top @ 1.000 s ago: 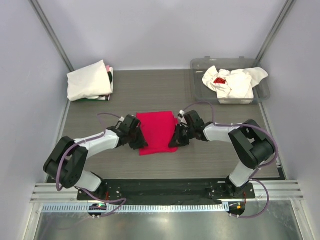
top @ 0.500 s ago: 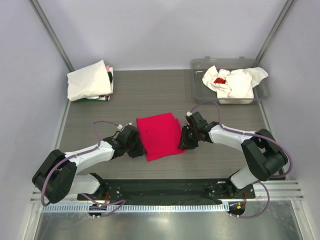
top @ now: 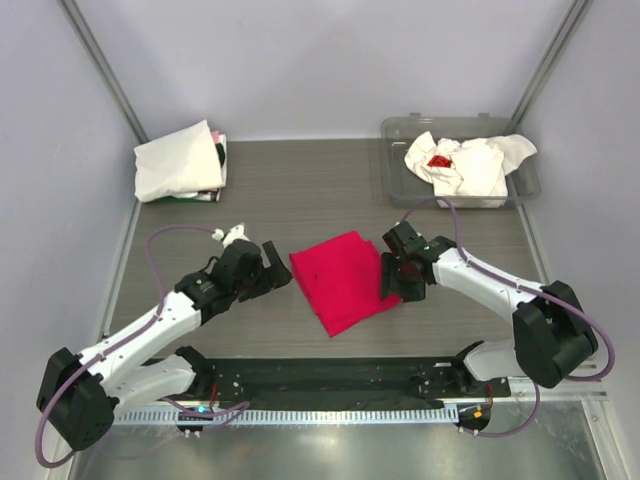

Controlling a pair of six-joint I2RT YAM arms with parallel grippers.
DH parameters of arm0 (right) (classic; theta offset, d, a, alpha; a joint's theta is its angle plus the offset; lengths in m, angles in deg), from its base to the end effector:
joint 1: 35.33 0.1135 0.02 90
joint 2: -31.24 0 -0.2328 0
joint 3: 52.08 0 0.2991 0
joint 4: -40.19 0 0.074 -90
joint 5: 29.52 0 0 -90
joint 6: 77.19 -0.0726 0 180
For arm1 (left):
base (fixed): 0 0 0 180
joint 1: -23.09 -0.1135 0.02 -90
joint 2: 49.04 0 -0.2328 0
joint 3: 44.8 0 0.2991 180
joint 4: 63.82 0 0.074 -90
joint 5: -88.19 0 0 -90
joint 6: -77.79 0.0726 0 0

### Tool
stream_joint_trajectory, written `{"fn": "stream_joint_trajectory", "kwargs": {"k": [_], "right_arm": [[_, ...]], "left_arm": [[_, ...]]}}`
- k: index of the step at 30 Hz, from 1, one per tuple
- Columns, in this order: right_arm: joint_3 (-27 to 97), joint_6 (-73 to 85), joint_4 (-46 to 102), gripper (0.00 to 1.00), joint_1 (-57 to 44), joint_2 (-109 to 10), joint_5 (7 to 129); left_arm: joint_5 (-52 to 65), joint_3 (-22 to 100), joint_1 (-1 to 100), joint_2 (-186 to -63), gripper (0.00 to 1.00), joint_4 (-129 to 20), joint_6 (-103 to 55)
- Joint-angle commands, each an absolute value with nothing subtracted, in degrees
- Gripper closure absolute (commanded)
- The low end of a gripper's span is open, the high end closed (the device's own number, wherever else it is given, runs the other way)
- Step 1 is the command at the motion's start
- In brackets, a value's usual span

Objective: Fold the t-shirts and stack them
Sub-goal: Fold the tshirt, then neatly place the folded tshirt to the corner

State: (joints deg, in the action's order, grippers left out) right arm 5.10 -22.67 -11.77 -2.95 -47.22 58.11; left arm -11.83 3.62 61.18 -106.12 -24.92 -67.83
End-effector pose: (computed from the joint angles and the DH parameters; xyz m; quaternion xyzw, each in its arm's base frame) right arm 0.2502 0.1551 0.0927 0.0298 0.9887 0.0644 0.1323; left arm 0.2340 -0.1673 0.1565 -0.1727 0.9130 -0.2074 0.3060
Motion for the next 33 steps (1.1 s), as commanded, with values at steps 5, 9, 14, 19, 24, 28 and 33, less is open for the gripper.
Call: {"fn": "stream_joint_trajectory", "kwargs": {"k": [5, 9, 14, 19, 24, 28, 33], "right_arm": [[11.0, -22.26, -16.82, 0.39, -2.9, -41.72, 56.7], [9.69, -23.57, -15.6, 0.39, -2.64, -39.17, 59.33], [8.28, -25.69, -14.8, 0.39, -1.58, -35.84, 62.24], [7.84, -25.86, -14.54, 0.38, -1.49, -35.12, 62.42], [7.83, -25.51, -14.1, 0.38, -1.49, -35.74, 62.68], [8.01, -25.42, -14.01, 0.38, -1.49, -35.48, 63.12], [8.62, -25.51, -14.8, 0.38, -1.49, -33.11, 63.82]], "left_arm": [[-9.28, 0.35, 60.97, -112.48, 0.04, -44.23, -66.09], [-8.58, -0.71, 60.36, -121.08, 0.02, -54.33, -68.01], [-7.87, -0.35, 59.39, -129.27, 0.07, -61.38, -70.48], [-6.91, -3.77, 59.48, -133.67, 0.22, -69.02, -76.53], [-6.38, -4.22, 60.62, -138.51, 0.43, -71.93, -77.51], [-6.2, -3.61, 60.62, -140.01, 0.84, -73.52, -76.99], [-8.56, 5.16, 59.84, -134.48, 1.0, -56.1, -67.27]]}}
